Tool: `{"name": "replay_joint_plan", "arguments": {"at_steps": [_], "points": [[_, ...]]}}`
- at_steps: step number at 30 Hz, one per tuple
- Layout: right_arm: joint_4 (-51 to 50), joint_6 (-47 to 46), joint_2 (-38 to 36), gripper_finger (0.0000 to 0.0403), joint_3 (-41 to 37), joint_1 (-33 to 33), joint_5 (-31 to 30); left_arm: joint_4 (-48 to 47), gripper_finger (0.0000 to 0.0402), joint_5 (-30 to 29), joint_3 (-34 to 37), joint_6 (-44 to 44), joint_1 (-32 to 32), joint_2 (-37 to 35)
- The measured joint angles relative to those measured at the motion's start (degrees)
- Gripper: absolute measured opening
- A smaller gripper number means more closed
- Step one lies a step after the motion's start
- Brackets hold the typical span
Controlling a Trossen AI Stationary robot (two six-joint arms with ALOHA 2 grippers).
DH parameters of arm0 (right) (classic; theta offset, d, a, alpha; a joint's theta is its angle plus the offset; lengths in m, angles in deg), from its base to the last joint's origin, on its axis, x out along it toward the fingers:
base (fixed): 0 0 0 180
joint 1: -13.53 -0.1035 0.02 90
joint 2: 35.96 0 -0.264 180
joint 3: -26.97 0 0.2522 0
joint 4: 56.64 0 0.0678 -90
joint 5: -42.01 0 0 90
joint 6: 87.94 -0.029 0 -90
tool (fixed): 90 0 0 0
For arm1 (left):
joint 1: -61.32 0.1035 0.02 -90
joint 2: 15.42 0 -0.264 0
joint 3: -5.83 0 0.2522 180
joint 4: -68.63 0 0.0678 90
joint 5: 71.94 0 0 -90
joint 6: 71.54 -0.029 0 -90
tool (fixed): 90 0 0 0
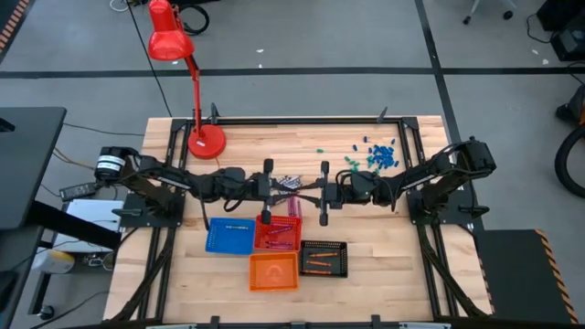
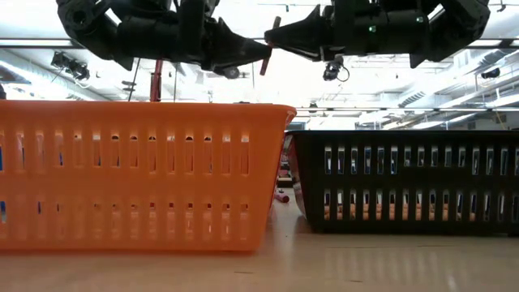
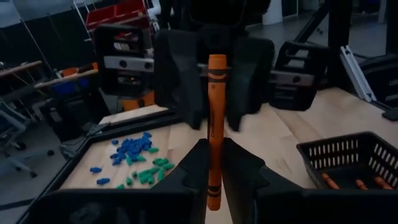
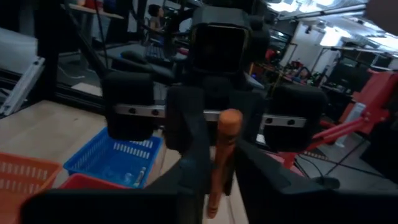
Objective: Sort crayons
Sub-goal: Put the orange crayon into the black bin
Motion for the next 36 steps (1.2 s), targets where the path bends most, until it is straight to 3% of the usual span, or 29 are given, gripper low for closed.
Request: {"name": "replay_joint_plan", "arguments": {"at_steps": [6,11,18,22,26,29,36], "points": [[-1.7,-2.2,0.0,0.0029,-0.1,0.8,0.0,3.0,0.0047,-0.3,0.0,0.4,0.0,3.3],[-3.0,-4.4,0.0,0.0037,0.0,0.9,0.0,3.0,0.0083,-0.4,0.0,0.4,0.0,4.2],[-6.5,-8.9,0.0,0.0048,0.0,0.9,0.3,-11.6,0.0137,-0.3,0.0,-0.6,0.0,0.7],[-9.9,-14.5,0.0,0.0048,0.0,1.0,6.5,-23.1,0.0141,-0.3,0.0,0.0,0.0,-1.8],[-13.6,-22.9,0.0,0.0049,0.0,0.7,20.6,-31.7,0.0141,-0.8,0.0,1.1,0.0,-3.6],[-17.4,-29.3,0.0,0.0049,0.0,-0.2,27.5,-35.3,0.0141,-0.8,-0.1,1.7,0.0,-4.2],[-28.5,-35.2,0.0,0.0050,0.0,-5.3,28.6,-45.7,0.0141,-0.8,0.0,6.2,0.0,-7.0]]}}
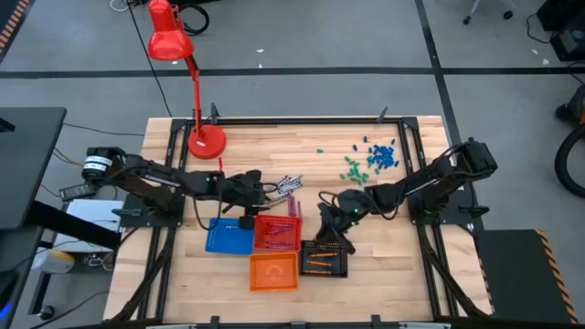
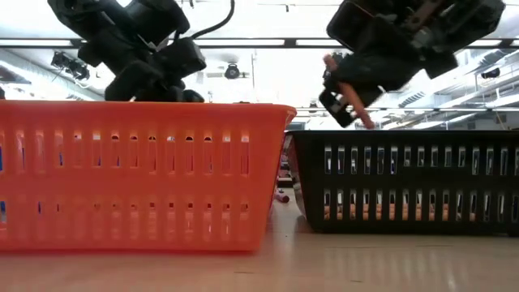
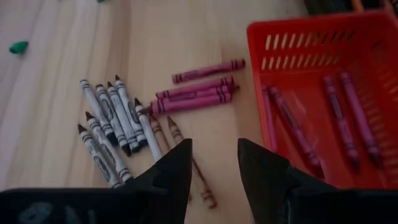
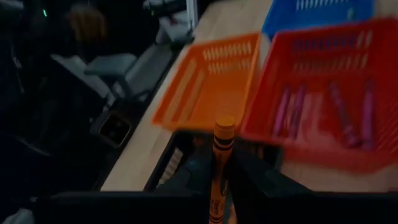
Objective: Sort crayons
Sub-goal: Put the orange crayon into the black bin
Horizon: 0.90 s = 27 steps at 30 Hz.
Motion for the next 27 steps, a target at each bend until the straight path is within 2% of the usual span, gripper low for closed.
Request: {"name": "replay_joint_plan", "arguments": {"at_steps": [8,16,21,24,27], "points": [[-8.6,-5.3,0.0,0.0050,0.0,-2.5,-1.8,-10.9,0.0141,0.0,-0.1,2.9,0.0,-5.5],[-11.3,-5.4,0.0,0.0066,0.0,-3.2,0.3,-20.4,0.0141,0.0,0.0,7.2,0.0,-6.2],[-13.4,-6.4,0.0,0.0093,0.0,-3.1,1.1,-24.4,0.0141,3.1,0.0,8.7,0.0,-6.2],[-12.8,-6.7,0.0,0.0106,0.0,-2.1,3.4,-25.7,0.0141,5.0,0.0,8.8,0.0,-6.2],[-12.7,-6.9,0.0,0.0112,0.0,-0.8,6.6,-25.8,0.0141,9.4,0.0,8.9,0.0,-6.2]]}}
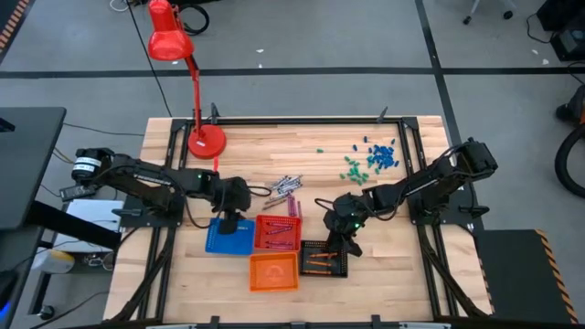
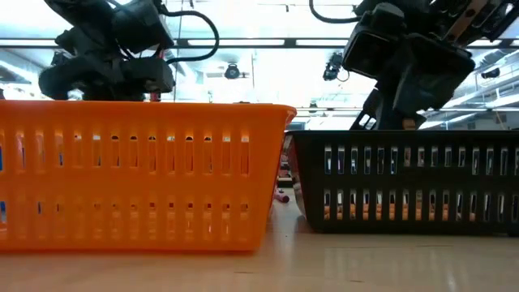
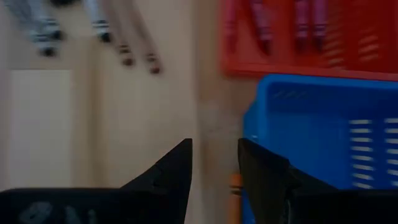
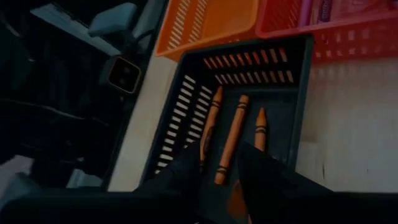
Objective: Sort crayons
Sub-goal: Put the orange crayon into the black bin
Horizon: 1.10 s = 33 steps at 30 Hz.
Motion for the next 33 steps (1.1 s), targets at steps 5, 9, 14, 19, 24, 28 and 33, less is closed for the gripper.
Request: {"name": "replay_joint_plan", "arguments": {"at_steps": [5,9,14,19,24,28,33], "points": [[0.1,0.1,-0.5,0.0112,0.0,1.6,3.9,-2.9,0.0141,6.9,0.0,2.0,-0.1,0.0],[-0.1,2.8,-3.0,0.0112,0.0,2.5,3.7,-4.5,0.0141,6.9,0.0,3.4,-0.9,0.0],[0.2,6.8,-7.6,0.0111,0.0,2.9,2.2,-4.7,0.0141,6.9,0.0,5.9,-2.6,0.0],[0.1,10.7,-10.9,0.0111,0.0,2.9,0.7,-5.0,0.0141,6.8,0.0,8.9,-5.0,0.0],[-4.3,8.7,-11.5,0.0111,0.0,3.0,1.1,-5.0,0.0141,5.2,0.0,10.5,-7.6,0.0],[-16.5,6.2,-11.4,0.0111,0.0,2.5,-1.5,-6.4,0.0141,2.2,0.0,11.6,-8.6,0.0],[-26.8,2.5,-11.4,0.0111,1.0,1.0,-3.7,-7.0,0.0141,-1.6,0.0,11.4,-8.3,0.0]]}}
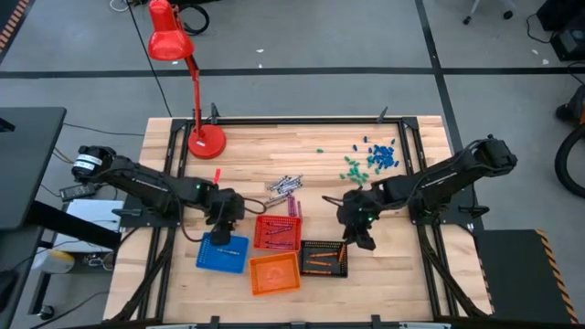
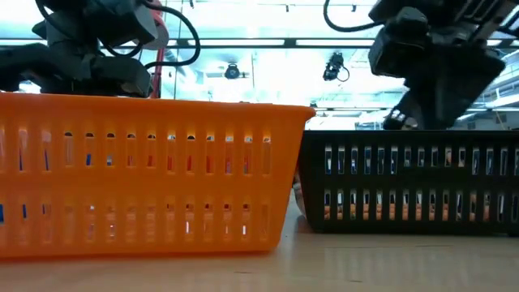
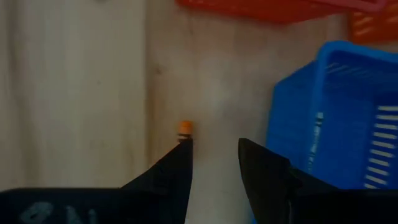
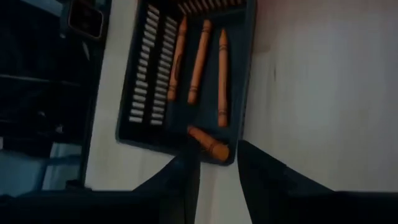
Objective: Sort crayons
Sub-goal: Put the orange crayon into the black bin
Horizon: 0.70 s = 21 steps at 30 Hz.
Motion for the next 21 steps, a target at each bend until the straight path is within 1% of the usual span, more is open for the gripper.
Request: {"name": "replay_joint_plan", "arguments": {"at_steps": [2,5,8,13,16,18,21], "points": [[-3.3,-0.8,0.0,0.0110,2.4,-1.0,-1.4,0.0,0.0141,-0.5,0.0,0.0,0.4,0.0],[-9.2,-0.2,0.0,0.0110,6.3,-2.8,-5.0,-0.4,0.0141,-0.6,0.0,0.0,0.8,0.0],[-12.1,1.2,0.0,0.0110,10.0,-4.3,-8.5,-1.2,0.0141,-0.5,0.0,-0.1,0.7,0.0],[-12.2,1.6,0.2,0.0110,13.8,-6.2,-13.5,-4.2,0.0141,-0.8,0.0,-2.1,0.7,0.0],[-11.8,-0.6,0.5,0.0110,14.2,-7.2,-16.6,-4.4,0.0141,-0.9,0.2,-2.8,0.7,0.0],[-12.0,-2.5,1.0,0.0110,14.2,-7.9,-18.1,-4.2,0.0141,-1.0,0.7,-2.8,0.6,0.0],[-11.9,-4.7,2.6,0.0109,14.2,-9.6,-18.5,-4.3,0.0141,-1.3,1.9,-2.6,0.0,0.5]]}}
